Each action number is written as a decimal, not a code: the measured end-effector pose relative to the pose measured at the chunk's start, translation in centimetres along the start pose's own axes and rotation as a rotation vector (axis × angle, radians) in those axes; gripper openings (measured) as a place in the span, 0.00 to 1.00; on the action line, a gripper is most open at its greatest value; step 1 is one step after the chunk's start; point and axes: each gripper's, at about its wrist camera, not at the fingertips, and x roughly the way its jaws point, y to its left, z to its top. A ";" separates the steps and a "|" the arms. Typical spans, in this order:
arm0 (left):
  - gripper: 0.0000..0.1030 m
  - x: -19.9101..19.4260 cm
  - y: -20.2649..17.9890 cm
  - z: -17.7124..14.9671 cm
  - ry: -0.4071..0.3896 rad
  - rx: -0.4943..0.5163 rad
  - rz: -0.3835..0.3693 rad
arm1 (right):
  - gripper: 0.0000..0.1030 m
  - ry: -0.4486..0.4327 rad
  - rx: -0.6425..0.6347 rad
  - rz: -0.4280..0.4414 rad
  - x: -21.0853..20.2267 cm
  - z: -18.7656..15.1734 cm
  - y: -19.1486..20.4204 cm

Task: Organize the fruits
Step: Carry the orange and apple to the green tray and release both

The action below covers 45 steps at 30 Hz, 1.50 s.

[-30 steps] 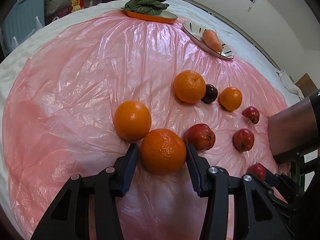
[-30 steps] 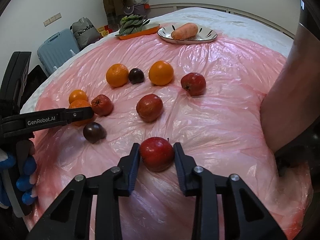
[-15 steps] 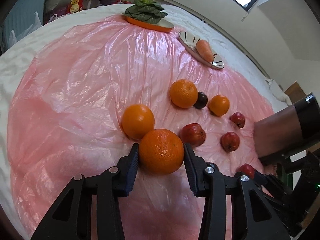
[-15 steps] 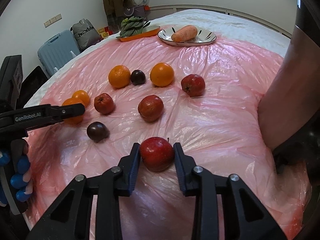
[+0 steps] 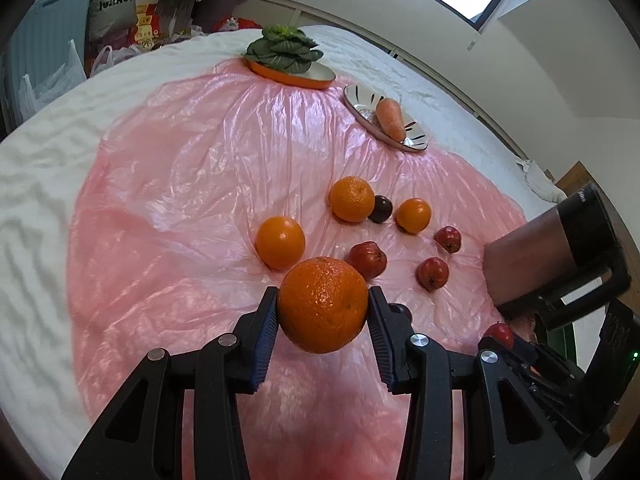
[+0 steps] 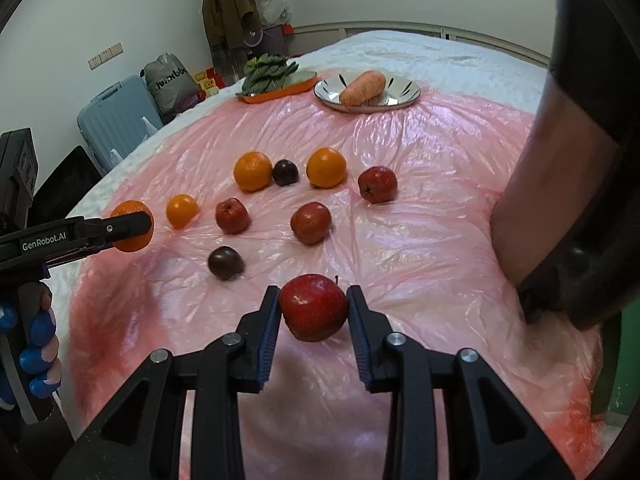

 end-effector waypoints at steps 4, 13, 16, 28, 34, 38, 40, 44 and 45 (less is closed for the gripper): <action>0.37 -1.8 -0.8 -0.6 -0.004 0.045 0.000 | 0.34 -0.029 0.016 0.006 -2.3 -0.5 -0.2; 0.37 -2.8 -8.3 -3.9 0.052 0.193 -0.113 | 0.34 -0.079 0.100 -0.066 -8.6 -4.2 -5.2; 0.37 -2.5 -12.5 -5.3 0.082 0.259 -0.165 | 0.34 -0.093 0.150 -0.115 -10.9 -5.7 -8.8; 0.37 2.1 -33.1 -11.2 0.182 0.542 -0.348 | 0.34 -0.123 0.301 -0.347 -17.3 -10.3 -23.9; 0.37 6.9 -40.0 -12.3 0.211 0.630 -0.339 | 0.34 -0.110 0.361 -0.402 -17.1 -11.7 -29.0; 0.37 10.5 -42.0 -12.8 0.241 0.655 -0.293 | 0.34 -0.090 0.391 -0.428 -16.2 -12.8 -31.6; 0.37 11.7 -42.1 -13.4 0.251 0.669 -0.268 | 0.34 -0.079 0.394 -0.436 -16.0 -13.2 -32.5; 0.37 14.4 -42.4 -14.4 0.290 0.702 -0.217 | 0.34 -0.045 0.390 -0.458 -15.2 -13.6 -33.4; 0.37 14.9 -42.4 -14.7 0.295 0.711 -0.206 | 0.34 -0.041 0.390 -0.460 -15.1 -13.6 -33.6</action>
